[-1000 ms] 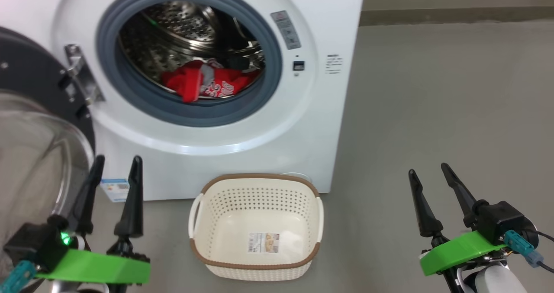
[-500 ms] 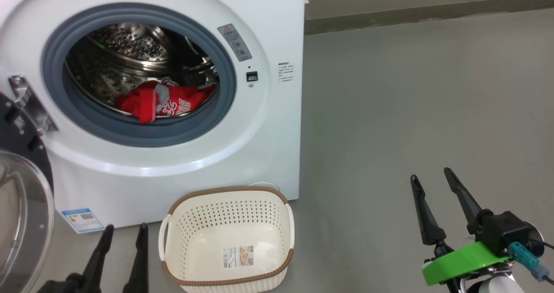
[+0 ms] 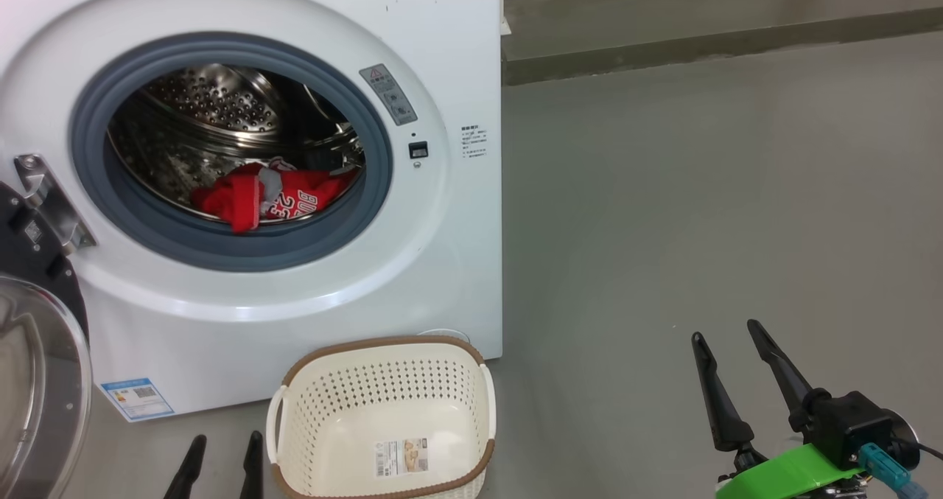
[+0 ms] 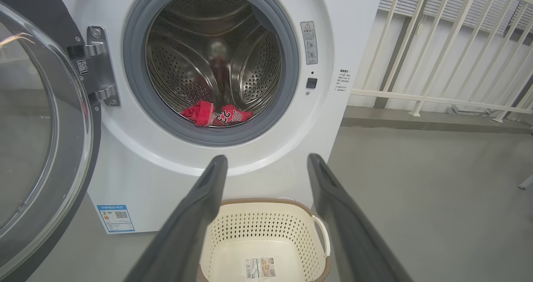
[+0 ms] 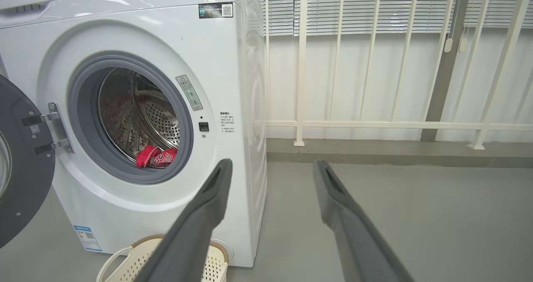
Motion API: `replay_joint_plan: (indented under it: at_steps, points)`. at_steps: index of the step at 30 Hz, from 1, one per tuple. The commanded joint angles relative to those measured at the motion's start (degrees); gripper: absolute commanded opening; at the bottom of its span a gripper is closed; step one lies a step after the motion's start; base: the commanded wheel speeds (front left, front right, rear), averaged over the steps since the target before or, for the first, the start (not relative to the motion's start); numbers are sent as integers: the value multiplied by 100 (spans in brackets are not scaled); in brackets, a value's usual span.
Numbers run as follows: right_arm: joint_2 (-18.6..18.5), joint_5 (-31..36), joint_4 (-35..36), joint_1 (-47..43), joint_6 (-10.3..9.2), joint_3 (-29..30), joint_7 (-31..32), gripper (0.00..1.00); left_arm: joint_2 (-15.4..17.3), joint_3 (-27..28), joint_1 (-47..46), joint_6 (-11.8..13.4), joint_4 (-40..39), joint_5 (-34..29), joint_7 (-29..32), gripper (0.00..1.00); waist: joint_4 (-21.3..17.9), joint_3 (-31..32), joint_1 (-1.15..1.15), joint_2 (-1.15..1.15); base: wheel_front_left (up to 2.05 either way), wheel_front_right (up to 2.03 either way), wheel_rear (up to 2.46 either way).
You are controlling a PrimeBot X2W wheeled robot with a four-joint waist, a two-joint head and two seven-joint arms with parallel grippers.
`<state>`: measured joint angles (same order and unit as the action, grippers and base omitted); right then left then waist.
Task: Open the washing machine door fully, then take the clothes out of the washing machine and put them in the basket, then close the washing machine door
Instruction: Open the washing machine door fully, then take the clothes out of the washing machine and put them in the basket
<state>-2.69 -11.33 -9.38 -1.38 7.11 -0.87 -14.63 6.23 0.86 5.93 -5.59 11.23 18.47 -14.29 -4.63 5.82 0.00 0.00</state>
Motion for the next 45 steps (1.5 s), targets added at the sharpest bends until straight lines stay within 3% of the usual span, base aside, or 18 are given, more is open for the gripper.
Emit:
replay_joint_plan:
  at_steps: [1, 17, 26, 45]
  points:
    - [-19, -7, 133, 102, 37, -155, -37, 100, 30, 233, -131, -33, -115, -82, -70, 100, 6, 14, 0, 0, 0, 0, 0]
    - [-19, 67, 80, 96, 37, -202, -37, 100, -130, 536, -144, 76, -212, -324, -71, 100, -15, 61, 0, 0, 0, 0, 0]
    - [-19, 27, 16, 67, 37, -207, -37, 100, -190, 451, -62, -63, -472, -139, -71, 100, -6, 75, 0, 0, 0, 0, 0]
    - [-19, 10, -14, 83, 37, -255, -37, 100, -63, 457, -87, 273, -337, -370, -53, 100, 26, 15, 0, 0, 28, -28, 0]
